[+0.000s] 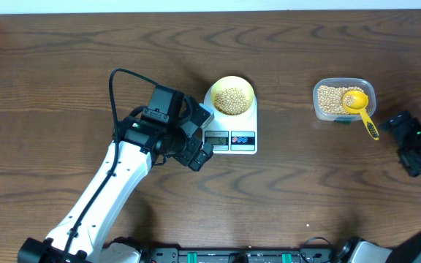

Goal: Scoop item into bowl and weigh 50g on scale
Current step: 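Lower the scoop into the tub and open the right gripper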

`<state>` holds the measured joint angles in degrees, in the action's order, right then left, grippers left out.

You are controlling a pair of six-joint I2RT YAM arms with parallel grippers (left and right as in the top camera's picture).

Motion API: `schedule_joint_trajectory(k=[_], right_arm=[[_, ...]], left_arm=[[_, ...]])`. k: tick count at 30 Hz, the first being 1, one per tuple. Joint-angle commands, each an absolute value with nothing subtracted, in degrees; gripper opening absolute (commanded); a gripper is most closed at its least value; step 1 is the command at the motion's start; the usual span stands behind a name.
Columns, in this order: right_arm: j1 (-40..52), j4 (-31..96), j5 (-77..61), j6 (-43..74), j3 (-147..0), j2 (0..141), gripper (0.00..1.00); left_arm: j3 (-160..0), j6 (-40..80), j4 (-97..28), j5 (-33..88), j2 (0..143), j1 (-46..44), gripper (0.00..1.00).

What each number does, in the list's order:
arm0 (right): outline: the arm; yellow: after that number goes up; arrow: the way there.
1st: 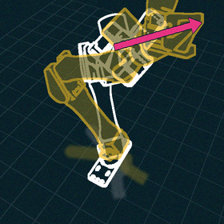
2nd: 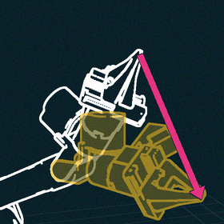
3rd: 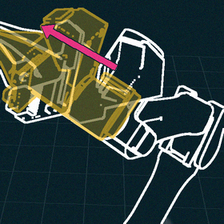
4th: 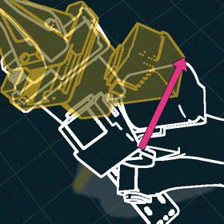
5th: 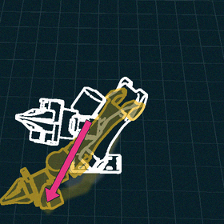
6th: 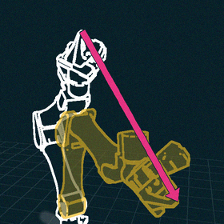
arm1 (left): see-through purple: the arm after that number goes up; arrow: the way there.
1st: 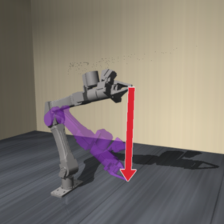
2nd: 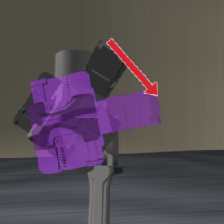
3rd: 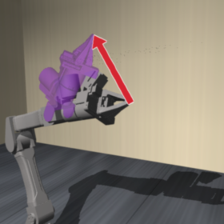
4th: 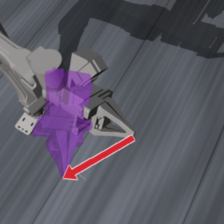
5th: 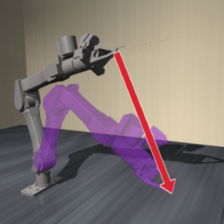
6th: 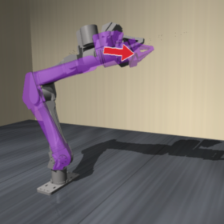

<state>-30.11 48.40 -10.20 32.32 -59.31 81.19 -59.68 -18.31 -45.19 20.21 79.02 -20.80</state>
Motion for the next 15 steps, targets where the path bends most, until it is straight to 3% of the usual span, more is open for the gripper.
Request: schedule_joint_trajectory(k=[1, 9, 15], right_arm=[[-32.1, 48.4, -9.1, 28.1, -62.8, 74.5, 0.99], [-36.0, 48.5, -8.9, 16.4, -63.1, 58.9, 0.99], [-36.2, 54.0, -0.4, 12.8, -63.0, 49.4, 0.99]], left_arm=[[-59.6, -19.3, -45.4, 19.8, 78.9, -20.9, 0.94], [-59.6, -19.3, -45.4, 19.8, 78.9, -20.9, 0.94], [-59.6, -19.3, -45.4, 19.8, 78.9, -20.9, 0.94]])
